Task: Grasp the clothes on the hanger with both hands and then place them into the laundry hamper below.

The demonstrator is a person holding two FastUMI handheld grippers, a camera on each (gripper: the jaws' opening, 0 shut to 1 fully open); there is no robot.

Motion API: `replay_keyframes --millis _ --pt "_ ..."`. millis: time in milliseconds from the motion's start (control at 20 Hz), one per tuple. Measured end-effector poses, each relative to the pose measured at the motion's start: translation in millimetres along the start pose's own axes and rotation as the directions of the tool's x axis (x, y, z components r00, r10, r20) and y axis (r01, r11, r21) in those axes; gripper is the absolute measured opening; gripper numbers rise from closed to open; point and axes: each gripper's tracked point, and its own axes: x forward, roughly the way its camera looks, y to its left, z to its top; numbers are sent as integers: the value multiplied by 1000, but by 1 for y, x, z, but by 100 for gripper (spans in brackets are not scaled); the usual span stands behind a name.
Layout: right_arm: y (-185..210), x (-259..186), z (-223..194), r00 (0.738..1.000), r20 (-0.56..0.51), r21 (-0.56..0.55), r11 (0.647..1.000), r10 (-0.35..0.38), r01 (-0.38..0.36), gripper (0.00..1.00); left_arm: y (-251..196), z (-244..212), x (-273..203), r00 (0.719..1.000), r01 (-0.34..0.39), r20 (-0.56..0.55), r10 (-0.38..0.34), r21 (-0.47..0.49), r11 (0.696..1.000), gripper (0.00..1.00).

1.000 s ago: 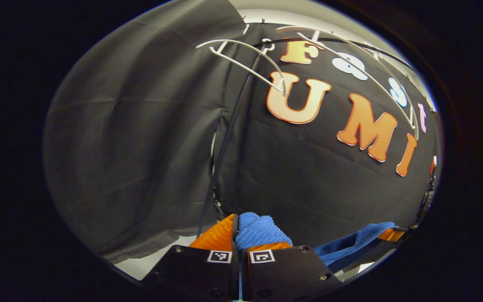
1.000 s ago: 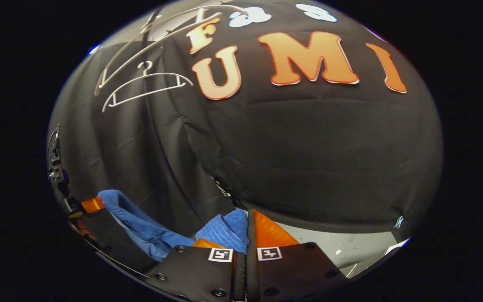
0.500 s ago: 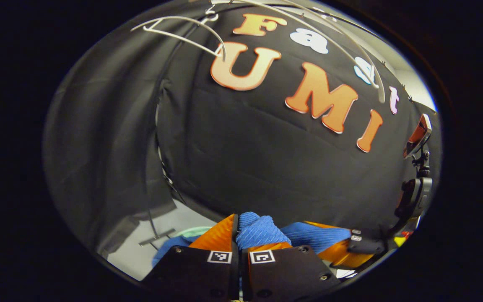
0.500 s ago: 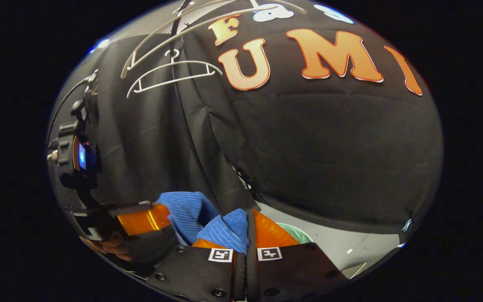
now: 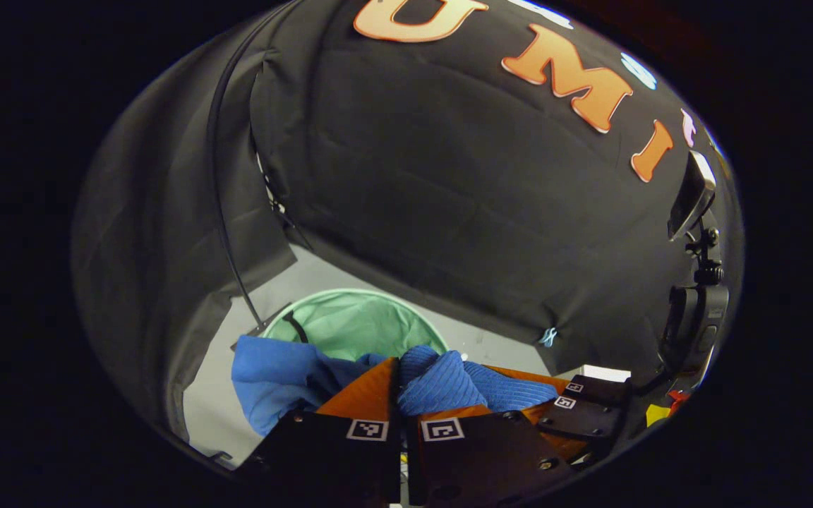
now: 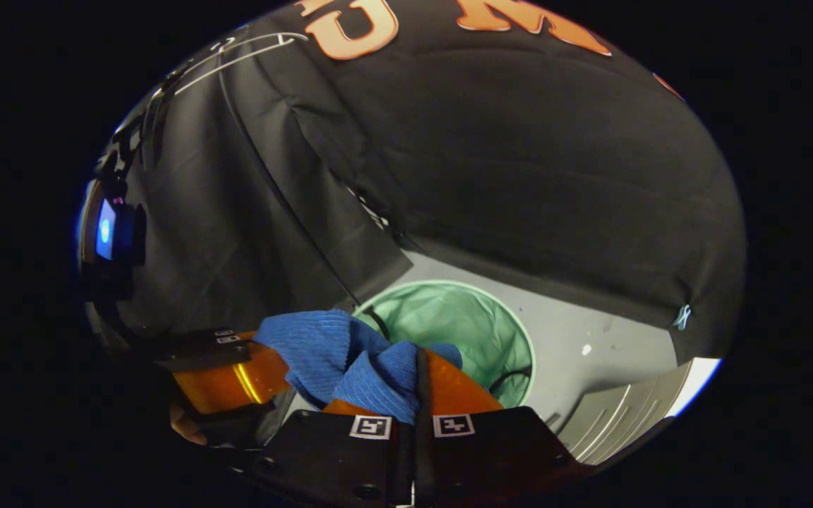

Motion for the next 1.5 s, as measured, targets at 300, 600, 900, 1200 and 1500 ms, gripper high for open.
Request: replay_keyframes --millis 300,600,900,1200,1500 --pt "-19 29 -52 984 -176 48 998 -42 51 10 7 -40 -5 985 -59 -164 55 -22 998 7" --pt "-15 36 -75 974 -223 97 993 -44 67 41 10 -66 10 947 -97 -309 89 -12 995 46" --pt "-11 35 -90 965 -250 84 991 -82 106 98 37 -77 1 922 -201 -340 183 -19 979 99" --pt "10 9 -68 985 -114 108 984 -128 140 100 43 -18 -19 980 -128 -147 134 48 991 97" --pt "20 -49 -5 985 107 99 987 -138 128 98 32 46 -76 986 -137 98 136 8 991 96"
